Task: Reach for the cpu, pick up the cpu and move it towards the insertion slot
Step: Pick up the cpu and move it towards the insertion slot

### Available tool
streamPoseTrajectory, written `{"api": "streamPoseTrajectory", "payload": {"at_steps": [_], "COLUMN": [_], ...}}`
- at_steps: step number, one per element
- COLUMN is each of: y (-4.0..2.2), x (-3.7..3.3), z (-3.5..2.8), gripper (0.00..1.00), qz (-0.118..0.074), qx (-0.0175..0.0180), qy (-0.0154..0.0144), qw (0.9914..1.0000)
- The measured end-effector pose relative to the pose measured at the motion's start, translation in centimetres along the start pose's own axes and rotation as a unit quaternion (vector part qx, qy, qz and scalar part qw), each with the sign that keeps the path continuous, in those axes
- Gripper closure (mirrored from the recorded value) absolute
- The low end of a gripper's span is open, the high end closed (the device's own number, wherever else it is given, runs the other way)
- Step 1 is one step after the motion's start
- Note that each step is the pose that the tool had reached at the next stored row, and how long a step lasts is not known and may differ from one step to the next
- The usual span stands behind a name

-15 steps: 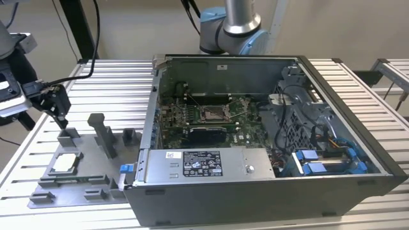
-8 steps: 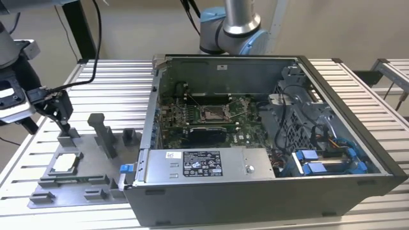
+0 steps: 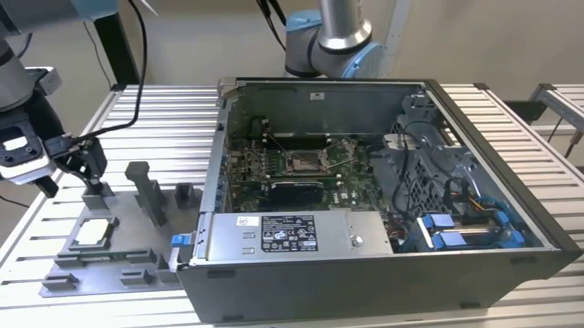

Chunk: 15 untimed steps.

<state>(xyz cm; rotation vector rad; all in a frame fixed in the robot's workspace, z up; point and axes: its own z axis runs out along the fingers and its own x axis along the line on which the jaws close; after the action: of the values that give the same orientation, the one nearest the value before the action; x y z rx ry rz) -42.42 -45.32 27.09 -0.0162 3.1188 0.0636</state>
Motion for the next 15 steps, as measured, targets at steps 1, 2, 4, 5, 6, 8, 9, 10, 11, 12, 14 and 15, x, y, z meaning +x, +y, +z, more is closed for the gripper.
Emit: {"api": "streamPoseTrajectory", "payload": {"at_steps": [1,2,4,5,6,8,9,10,11,12,14,15], "y": [-0.01,-0.02,-0.07,-0.1,-0.14,-0.26,-0.33,-0.42,-0.53,-0.64,-0.74,-0.78], "x": [0.01,0.02,0.04,0.04,0.04,0.05,0.06,0.06,0.07,0.07,0.09,0.09], "z": [0.18,0.37,0.72,0.9,1.07,1.43,1.63,1.79,1.97,2.16,2.52,2.7], "gripper": [0.0,0.0,0.0,0.0,0.0,0.0,0.0,0.0,0.0,0.0,0.0,0.0], "qz": [0.0,0.0,0.0,0.0,0.0,0.0,0.0,0.0,0.0,0.0,0.0,0.0], "qx": [0.0,0.0001,0.0001,0.0,0.0001,0.0001,0.0001,0.0001,0.0001,0.0001,0.0,0.0001], "qy": [-0.0001,-0.0001,-0.0001,-0.0002,-0.0002,-0.0001,-0.0001,-0.0001,-0.0001,-0.0002,-0.0003,-0.0002], "qw": [1.0,1.0,1.0,1.0,1.0,1.0,1.0,1.0,1.0,1.0,1.0,1.0]}}
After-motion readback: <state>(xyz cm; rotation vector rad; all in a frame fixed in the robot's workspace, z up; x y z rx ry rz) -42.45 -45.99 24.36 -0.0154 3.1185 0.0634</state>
